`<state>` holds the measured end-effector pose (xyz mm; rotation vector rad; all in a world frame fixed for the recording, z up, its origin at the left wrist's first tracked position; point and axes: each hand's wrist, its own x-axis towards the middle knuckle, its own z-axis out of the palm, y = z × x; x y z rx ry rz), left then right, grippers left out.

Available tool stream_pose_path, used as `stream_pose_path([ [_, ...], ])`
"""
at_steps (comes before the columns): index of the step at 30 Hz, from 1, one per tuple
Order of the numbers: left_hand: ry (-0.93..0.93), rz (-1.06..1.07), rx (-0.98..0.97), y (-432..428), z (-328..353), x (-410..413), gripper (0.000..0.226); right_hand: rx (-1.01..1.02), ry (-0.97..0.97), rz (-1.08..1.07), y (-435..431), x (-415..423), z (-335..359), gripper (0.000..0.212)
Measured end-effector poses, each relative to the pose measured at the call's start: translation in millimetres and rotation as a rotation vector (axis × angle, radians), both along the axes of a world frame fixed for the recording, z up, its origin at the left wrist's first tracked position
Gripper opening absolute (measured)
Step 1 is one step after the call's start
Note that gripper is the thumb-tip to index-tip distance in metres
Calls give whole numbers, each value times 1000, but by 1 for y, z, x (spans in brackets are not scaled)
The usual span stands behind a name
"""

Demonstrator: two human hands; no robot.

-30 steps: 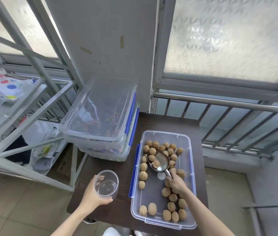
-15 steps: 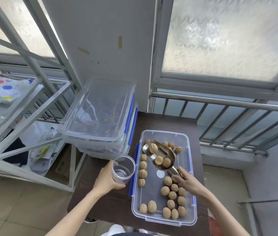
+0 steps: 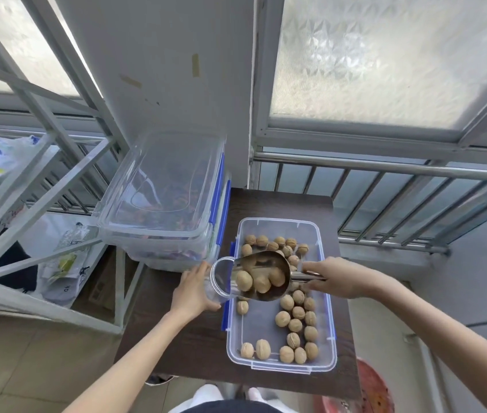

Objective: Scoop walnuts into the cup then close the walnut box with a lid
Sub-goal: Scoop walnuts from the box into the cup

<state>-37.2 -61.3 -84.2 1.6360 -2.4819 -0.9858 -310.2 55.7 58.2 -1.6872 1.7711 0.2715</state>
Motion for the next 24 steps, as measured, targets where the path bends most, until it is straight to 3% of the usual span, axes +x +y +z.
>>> stream_pose_path([
  [3,-6,-2,-19,3,-3,1,81,-41,136,72,-13,17,15,22],
  [9,75,31,-5,5,-9,9,73,-52,195,122,-21,35,35,19],
  [14,133,80,21,6,-22,25,73,-63,173,13,-17,0,40,20],
  [20,168,125,45,14,-26,39,75,-46,450,23,-49,-52,-26,21],
  [24,190,161,36,17,-22,41,77,43,500,129,-81,-52,-79,32],
])
